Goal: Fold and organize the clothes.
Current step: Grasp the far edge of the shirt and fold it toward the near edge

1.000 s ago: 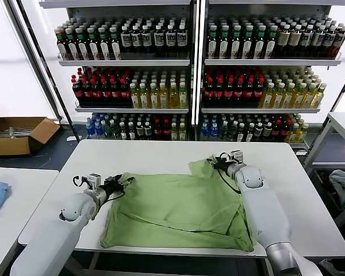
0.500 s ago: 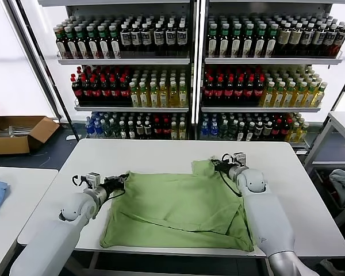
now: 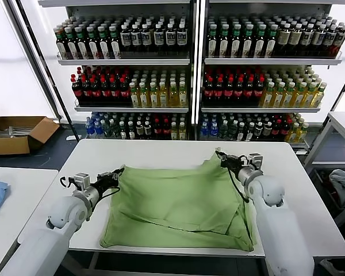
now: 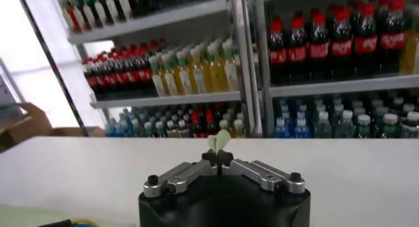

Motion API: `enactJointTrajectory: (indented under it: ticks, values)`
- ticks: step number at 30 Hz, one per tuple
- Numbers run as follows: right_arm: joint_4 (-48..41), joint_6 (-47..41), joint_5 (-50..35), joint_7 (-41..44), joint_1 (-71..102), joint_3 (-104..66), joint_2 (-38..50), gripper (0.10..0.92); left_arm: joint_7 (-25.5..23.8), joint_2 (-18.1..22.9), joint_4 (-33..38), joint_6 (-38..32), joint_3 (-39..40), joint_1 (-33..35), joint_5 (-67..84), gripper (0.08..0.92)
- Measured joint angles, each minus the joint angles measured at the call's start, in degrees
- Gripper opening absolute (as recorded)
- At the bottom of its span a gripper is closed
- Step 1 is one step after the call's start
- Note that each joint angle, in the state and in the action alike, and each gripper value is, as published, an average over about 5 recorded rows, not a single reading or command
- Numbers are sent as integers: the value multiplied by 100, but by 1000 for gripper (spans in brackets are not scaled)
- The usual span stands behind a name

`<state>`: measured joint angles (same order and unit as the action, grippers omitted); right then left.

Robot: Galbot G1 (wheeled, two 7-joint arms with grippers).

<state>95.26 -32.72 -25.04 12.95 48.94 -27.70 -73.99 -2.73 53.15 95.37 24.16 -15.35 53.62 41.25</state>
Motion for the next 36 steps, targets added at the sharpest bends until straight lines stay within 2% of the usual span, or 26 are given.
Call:
enactJointTrajectory:
  ticks: [11, 24, 27, 36]
  values:
    - [1743, 148, 21, 55, 1888, -627, -6, 106, 35, -27, 1169, -31, -664, 1264, -107, 90]
    - [2419, 639, 464, -3, 3565, -1000, -111, 127, -126, 131, 1747, 80, -1103, 2629, -825, 90]
    - [2525, 753, 534, -14, 3751, -1080, -81, 197, -100, 116, 1848, 145, -1185, 2790, -931, 117]
    - [2806, 1358, 897, 156, 4310, -1388, -24, 457, 114, 55, 2264, 363, -1502, 3213, -1059, 363]
